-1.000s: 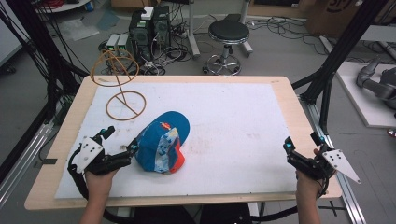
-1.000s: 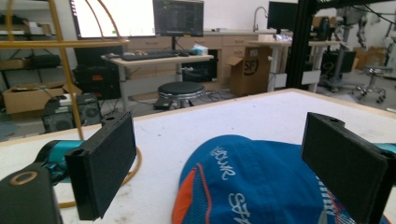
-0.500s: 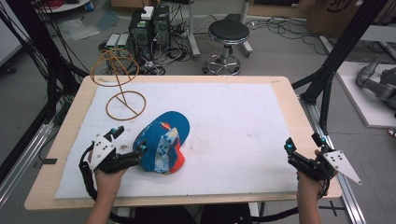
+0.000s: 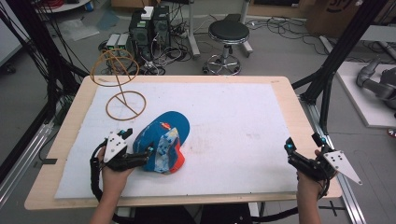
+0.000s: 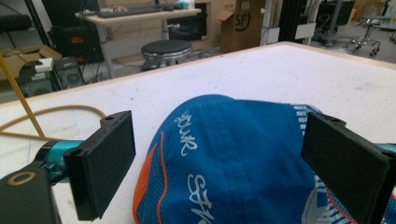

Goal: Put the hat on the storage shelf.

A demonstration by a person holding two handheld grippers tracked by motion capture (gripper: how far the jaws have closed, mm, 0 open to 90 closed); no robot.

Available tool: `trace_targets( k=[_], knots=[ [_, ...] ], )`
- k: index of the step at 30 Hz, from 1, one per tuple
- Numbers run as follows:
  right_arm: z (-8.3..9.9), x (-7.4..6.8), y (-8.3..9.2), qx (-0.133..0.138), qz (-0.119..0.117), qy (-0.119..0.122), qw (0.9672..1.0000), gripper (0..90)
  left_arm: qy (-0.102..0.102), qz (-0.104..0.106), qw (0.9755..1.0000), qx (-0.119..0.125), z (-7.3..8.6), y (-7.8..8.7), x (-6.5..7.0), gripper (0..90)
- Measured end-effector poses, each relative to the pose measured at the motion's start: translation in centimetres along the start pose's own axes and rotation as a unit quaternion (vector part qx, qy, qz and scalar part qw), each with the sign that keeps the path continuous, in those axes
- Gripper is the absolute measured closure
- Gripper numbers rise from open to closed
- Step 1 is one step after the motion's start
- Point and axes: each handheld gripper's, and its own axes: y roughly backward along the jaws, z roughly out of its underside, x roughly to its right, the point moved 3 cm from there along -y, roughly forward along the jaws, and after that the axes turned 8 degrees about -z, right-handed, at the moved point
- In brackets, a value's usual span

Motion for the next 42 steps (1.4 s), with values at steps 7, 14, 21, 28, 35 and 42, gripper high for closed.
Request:
trace_targets(
  k=[7,14,21,28,35,42],
  knots=[
    [0.0,0.0,0.0,0.0,0.001,-0.003,1.0,4.5,0.001,0.007,0.9997,-0.022,0.4,-0.5,0.1,10.6],
    [0.0,-0.1,0.0,0.0,0.002,-0.002,1.0,4.5,0.002,0.024,0.9983,-0.053,0.8,-1.1,0.6,13.7],
    [0.0,0.0,0.0,0.001,0.003,-0.006,1.0,4.5,-0.003,0.014,0.9983,-0.056,0.8,-1.0,0.7,21.9],
    [0.0,0.0,0.0,0.0,0.004,-0.006,1.0,4.5,-0.013,0.003,0.9974,-0.071,1.0,-1.2,0.8,30.4],
    [0.0,0.0,0.0,-0.001,0.004,-0.006,1.0,4.5,-0.012,-0.01,0.9968,-0.079,1.0,-1.3,0.8,39.7],
    [0.0,0.0,0.0,-0.002,0.004,-0.006,1.0,4.5,-0.002,-0.013,0.9962,-0.086,1.1,-1.3,0.8,54.4]
  ],
)
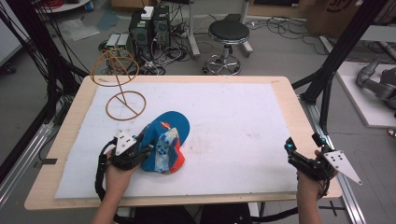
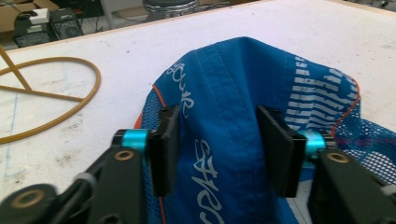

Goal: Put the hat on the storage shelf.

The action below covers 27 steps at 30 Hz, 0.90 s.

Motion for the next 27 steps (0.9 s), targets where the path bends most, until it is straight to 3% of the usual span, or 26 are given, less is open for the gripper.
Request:
trace_targets(
  k=[6,11,14,19,27],
  knots=[
    [0.0,0.0,0.0,0.0,0.0,0.0,1.0,4.5,-0.002,0.013,0.9999,0.002,-0.1,0.1,0.2,78.2],
    [0.0,0.0,0.0,-0.001,0.001,-0.001,1.0,4.5,-0.015,0.008,0.9999,0.002,-0.2,0.1,0.6,87.1],
    [0.0,0.0,0.0,0.0,-0.001,0.0,1.0,4.5,-0.015,0.0,0.9999,0.005,-0.3,0.1,0.7,87.9],
    [0.0,0.1,0.0,0.0,0.003,-0.005,1.0,4.6,-0.02,0.003,0.9997,0.01,-0.4,0.2,0.8,88.7],
    [0.0,0.1,0.1,0.001,0.004,-0.004,1.0,4.6,-0.02,0.019,0.9982,0.054,-1.7,0.7,1.5,88.9]
  ],
)
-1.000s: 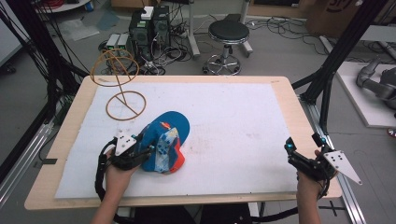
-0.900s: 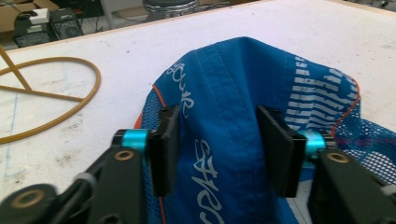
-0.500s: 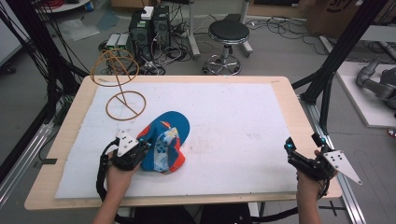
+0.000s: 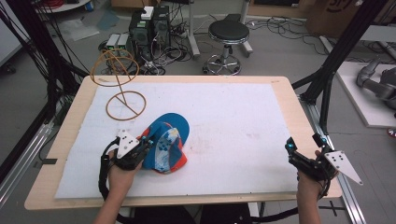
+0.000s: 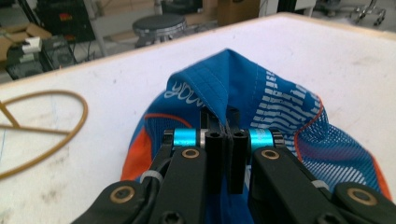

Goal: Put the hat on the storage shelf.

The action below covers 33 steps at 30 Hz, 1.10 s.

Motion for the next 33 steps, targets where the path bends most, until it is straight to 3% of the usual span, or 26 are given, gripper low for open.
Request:
trace_targets(
  k=[8,23,33],
  knots=[
    [0.0,0.1,0.1,-0.001,0.003,-0.006,1.0,4.6,-0.006,-0.01,0.9984,0.055,-1.3,0.0,1.1,89.0],
    [0.2,0.0,0.0,-0.002,0.002,-0.005,1.0,4.6,0.013,-0.016,0.995,0.098,-3.3,0.5,0.6,89.0],
    [0.3,0.0,-0.1,-0.006,0.003,-0.004,1.0,4.6,0.032,-0.025,0.9907,0.13,-5.6,0.8,0.0,89.0]
  ],
)
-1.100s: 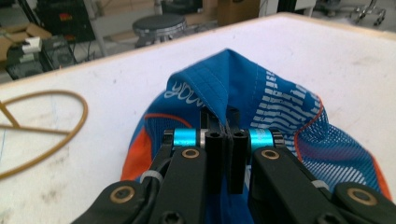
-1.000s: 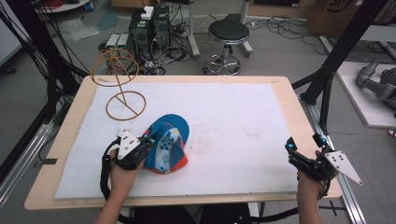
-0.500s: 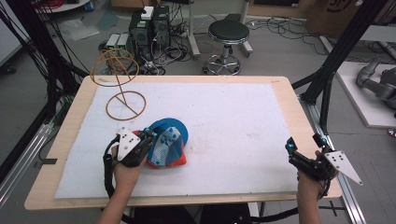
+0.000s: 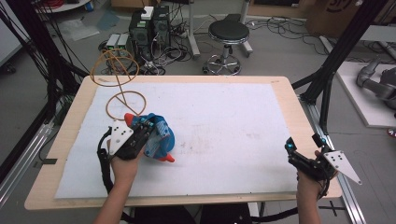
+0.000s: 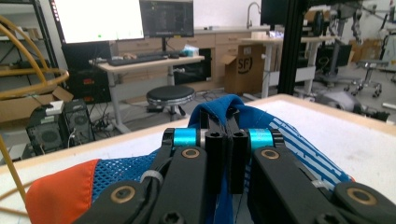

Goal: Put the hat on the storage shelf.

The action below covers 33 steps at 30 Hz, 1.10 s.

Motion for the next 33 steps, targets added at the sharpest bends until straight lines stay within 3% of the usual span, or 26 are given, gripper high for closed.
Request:
trace_targets(
  k=[16,25,33],
  knots=[
    [0.1,-0.1,-0.1,-0.001,-0.004,0.002,1.0,4.6,-0.013,-0.004,0.9993,0.035,-5.2,-1.5,0.4,89.0],
    [0.1,-0.2,-0.3,-0.002,-0.006,0.004,1.0,4.6,0.005,-0.017,0.998,0.061,-7.5,-2.3,-0.2,89.0],
    [0.2,-0.2,-0.4,-0.002,-0.006,0.005,1.0,4.6,0.002,-0.023,0.9971,0.072,-9.5,-2.9,-0.5,89.0]
  ],
)
